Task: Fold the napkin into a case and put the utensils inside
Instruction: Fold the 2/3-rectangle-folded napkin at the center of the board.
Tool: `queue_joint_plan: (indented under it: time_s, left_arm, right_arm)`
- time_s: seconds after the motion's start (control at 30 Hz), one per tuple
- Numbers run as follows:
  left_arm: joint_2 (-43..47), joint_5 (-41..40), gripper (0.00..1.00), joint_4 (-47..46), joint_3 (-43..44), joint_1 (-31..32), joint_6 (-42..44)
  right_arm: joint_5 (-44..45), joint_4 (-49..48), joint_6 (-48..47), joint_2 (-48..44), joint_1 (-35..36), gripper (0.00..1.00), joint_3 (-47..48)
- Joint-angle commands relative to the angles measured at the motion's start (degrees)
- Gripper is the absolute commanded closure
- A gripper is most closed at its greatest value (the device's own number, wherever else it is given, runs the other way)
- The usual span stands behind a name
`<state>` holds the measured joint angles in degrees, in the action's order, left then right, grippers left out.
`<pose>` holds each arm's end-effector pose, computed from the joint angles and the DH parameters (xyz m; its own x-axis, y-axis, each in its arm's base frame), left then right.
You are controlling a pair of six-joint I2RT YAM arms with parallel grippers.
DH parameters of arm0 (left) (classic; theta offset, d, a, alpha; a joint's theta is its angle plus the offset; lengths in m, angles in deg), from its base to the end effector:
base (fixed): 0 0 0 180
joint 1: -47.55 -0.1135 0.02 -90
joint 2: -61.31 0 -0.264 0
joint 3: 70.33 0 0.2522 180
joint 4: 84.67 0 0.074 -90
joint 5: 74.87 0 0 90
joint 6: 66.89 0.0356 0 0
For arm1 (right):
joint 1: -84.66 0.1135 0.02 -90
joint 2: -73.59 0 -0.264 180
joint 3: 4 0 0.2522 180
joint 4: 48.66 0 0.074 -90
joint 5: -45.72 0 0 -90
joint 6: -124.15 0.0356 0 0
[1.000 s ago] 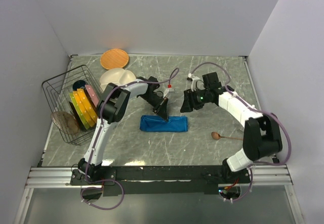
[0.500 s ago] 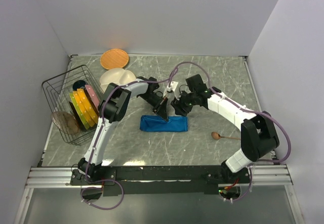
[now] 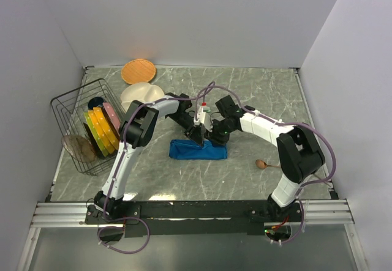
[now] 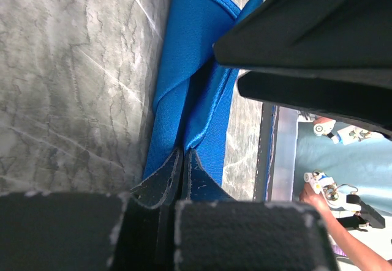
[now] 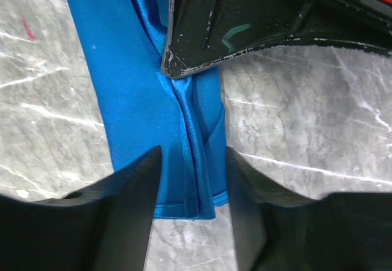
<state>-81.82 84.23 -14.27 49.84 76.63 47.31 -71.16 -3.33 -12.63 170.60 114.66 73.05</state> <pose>0.3844 -0.2518 0.0870 -0.7443 0.5813 -0.3288 0.4721 0.1098 -0.8747 0.2808 0.1807 0.1934 -0.0945 -0.8051 -0.5856 -0.9908 0.1333 -0.0234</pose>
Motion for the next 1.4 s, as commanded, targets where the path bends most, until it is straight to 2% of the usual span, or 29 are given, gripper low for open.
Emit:
queue_joint_plan:
  time_s: [0.0, 0.1, 0.27, 0.37, 0.5, 0.7, 0.77, 0.93, 1.1, 1.2, 1.3, 1.33, 1.37]
  left_arm:
    - [-2.33, -6.08, 0.99, -2.76, 0.29, -0.43, 1.99]
    - [-2.24, -5.91, 0.98, -3.29, 0.29, -0.43, 1.37]
    - [-1.54, -5.73, 0.98, -4.17, 0.46, -0.6, 0.05]
    - [-1.1, -5.21, 0.96, -4.26, 0.64, -0.95, -0.47]
    - [0.83, -4.33, 0.92, -4.87, 0.38, -1.74, -1.53]
    - [5.22, -3.45, 0.82, -6.37, -0.06, -2.71, -3.55]
    - [6.46, -2.83, 0.81, -5.67, 0.2, -2.98, -3.47]
    - [9.18, -1.51, 0.68, -5.58, 0.38, -4.2, -4.34]
    - [11.82, -2.04, 0.58, -7.42, 0.03, -7.98, -6.62]
    - [14.89, -2.3, 0.57, -10.23, -2.43, -11.06, -8.99]
    - [20.77, -3.26, 0.57, -19.43, -9.71, -14.31, -14.94]
    - [24.88, -4.31, 0.56, -22.68, -14.69, -15.01, -17.07]
    - [27.01, -5.37, 0.56, -30.11, -17.35, -16.5, -21.61]
  right_arm:
    - [2.96, -0.72, -2.52, 1.42, 1.46, 0.57, 1.4]
    - [3.93, -0.63, -3.57, 2.04, 1.82, 0.65, 1.31]
    - [6.3, -0.9, -4.89, 3.18, 2.17, 0.72, 0.96]
    - [7.09, -1.08, -5.51, 3.45, 2.17, 0.8, 0.52]
    - [8.5, -2.04, -7.09, 3.36, 2.26, 0.91, -0.97]
    - [9.21, -3.36, -8.32, 2.66, 2.34, 0.99, -3.34]
    - [9.21, -3.45, -8.59, 2.74, 2.34, 1.0, -3.87]
    - [9.12, -3.62, -8.76, 2.57, 2.26, 1.0, -4.49]
    - [9.03, -4.06, -8.5, 2.39, 2.26, 1.0, -4.75]
    - [8.33, -4.24, -7.8, 2.13, 2.08, 1.0, -4.66]
    - [7.19, -3.98, -6.22, 1.86, 1.99, 1.0, -3.87]
    - [7.01, -3.8, -5.43, 1.95, 1.73, 1.0, -3.61]
    - [6.75, -3.36, -4.9, 2.21, 1.64, 1.0, -2.91]
